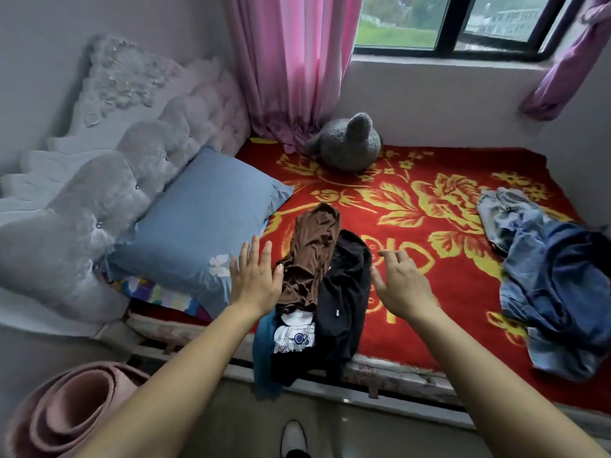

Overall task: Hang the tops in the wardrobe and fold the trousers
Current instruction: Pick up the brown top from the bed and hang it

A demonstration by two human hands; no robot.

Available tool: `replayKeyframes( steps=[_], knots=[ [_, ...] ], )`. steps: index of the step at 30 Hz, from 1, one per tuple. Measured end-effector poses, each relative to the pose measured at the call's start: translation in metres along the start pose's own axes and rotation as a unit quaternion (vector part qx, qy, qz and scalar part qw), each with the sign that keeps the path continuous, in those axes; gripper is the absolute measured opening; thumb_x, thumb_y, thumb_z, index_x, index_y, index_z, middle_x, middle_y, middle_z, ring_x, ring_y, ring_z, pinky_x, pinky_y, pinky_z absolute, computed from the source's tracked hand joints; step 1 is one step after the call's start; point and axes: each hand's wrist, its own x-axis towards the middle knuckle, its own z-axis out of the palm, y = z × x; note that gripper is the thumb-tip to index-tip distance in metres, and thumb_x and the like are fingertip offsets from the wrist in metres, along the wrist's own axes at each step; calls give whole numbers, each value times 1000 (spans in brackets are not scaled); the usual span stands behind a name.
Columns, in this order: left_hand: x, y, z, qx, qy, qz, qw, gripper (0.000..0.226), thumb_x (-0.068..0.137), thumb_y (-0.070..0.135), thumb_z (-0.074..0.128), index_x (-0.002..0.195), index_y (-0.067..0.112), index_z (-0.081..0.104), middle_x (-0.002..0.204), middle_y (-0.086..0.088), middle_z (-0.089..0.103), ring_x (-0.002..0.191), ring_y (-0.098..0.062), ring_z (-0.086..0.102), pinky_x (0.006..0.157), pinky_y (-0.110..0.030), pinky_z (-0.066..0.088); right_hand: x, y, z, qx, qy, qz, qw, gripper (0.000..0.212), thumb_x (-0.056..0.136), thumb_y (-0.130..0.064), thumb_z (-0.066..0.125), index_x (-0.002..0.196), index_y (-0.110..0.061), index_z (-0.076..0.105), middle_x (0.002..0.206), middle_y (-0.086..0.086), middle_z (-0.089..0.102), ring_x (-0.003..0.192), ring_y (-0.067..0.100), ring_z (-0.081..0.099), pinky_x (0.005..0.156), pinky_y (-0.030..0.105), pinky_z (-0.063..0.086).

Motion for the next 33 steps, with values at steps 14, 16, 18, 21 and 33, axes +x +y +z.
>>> replayKeyframes(
  steps=[14,16,18,21,33],
  knots=[
    [135,-46,208,39,-236,-102,966,72,93,30,51,154,17,15,164,-7,2,149,-26,2,119,-47,14,141,32,234,55,-213,22,975,48,99,-36,48,142,-15,41,131,11,46,120,33,50,86,43,48],
    [133,-52,243,47,-261,-129,956,77,91,31,56,154,17,14,164,-7,1,149,-26,2,118,-48,16,147,37,278,64,-248,5,967,55,97,-35,51,146,-14,36,138,12,42,123,34,48,90,44,49],
    [129,-59,279,49,-278,-149,948,83,89,33,61,154,18,12,163,-7,-5,149,-26,1,117,-48,19,149,39,321,71,-273,-26,959,68,93,-35,57,152,-14,29,152,15,30,132,36,40,98,46,46],
    [125,-69,325,97,-279,-132,946,99,84,36,69,155,20,2,158,-8,-27,149,-30,-4,114,-49,23,152,38,380,43,-290,-102,951,84,89,-39,60,156,-11,19,163,19,9,146,36,19,112,47,31],
    [147,-71,381,-186,-71,-359,912,24,87,30,59,70,17,47,67,-2,54,73,-31,52,61,-33,32,215,51,392,478,-53,285,829,28,103,-22,42,92,-13,67,96,0,69,89,1,60,89,32,44]
  ],
)
